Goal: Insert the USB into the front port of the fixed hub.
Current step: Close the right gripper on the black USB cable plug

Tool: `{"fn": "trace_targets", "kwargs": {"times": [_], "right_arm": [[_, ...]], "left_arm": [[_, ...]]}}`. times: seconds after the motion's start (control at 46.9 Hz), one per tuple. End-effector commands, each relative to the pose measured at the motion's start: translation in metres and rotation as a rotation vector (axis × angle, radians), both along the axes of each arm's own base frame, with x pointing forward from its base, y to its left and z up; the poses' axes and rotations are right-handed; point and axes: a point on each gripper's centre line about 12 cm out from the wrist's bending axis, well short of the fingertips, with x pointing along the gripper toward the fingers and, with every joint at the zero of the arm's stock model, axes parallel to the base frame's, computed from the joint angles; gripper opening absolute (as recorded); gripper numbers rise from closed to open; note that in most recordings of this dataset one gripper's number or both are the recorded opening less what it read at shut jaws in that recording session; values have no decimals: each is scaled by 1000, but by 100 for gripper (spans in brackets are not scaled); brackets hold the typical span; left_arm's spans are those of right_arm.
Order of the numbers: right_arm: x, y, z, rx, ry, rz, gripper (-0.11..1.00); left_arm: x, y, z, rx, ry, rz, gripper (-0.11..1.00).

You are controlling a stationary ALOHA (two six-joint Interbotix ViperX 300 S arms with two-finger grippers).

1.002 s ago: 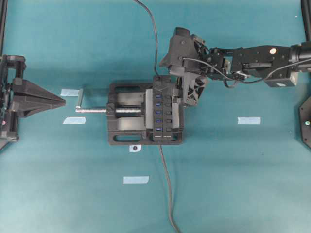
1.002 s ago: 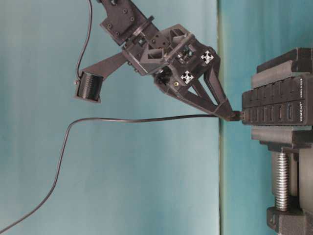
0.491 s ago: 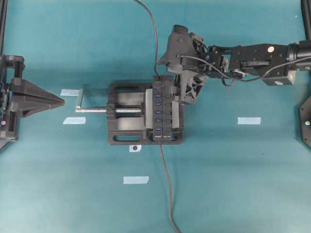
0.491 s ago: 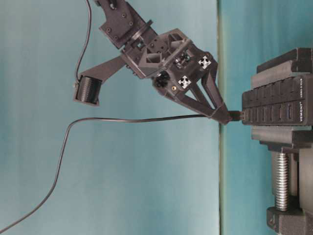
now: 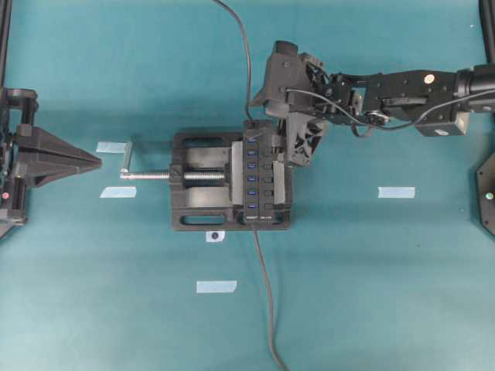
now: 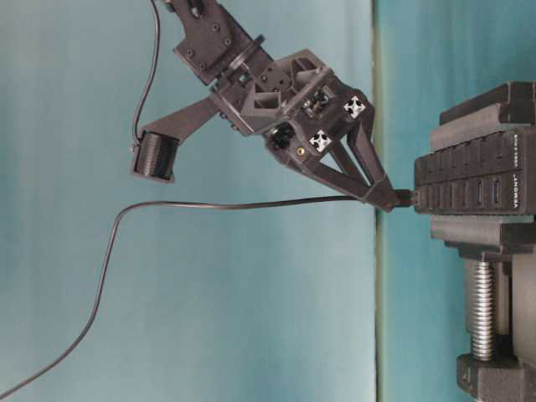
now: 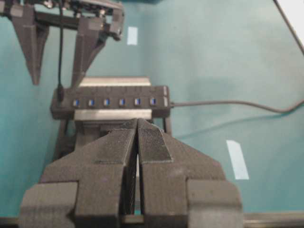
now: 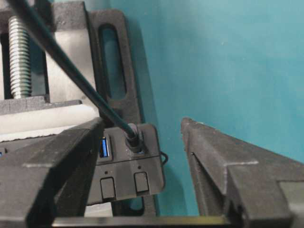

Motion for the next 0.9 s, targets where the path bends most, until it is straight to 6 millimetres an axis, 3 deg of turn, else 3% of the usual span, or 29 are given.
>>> {"fn": "trace_targets", "kwargs": {"times": [0.0, 0.341, 0.469, 0.704, 0.874], "right_arm": [[6, -2, 14, -14, -39, 2, 61], [8, 0, 12, -17, -35, 11, 56], [9, 2, 10, -15, -29, 16, 45], [9, 5, 7, -11, -10, 24, 14], [10, 6, 10, -9, -17, 24, 6]], "left_arm": [[2, 0, 5, 0, -12, 0, 0], [2, 0, 4, -3, -11, 1, 0], [1, 0, 4, -3, -12, 1, 0], [1, 0, 4, -3, -9, 2, 0], [1, 1, 4, -3, -11, 4, 0]]}}
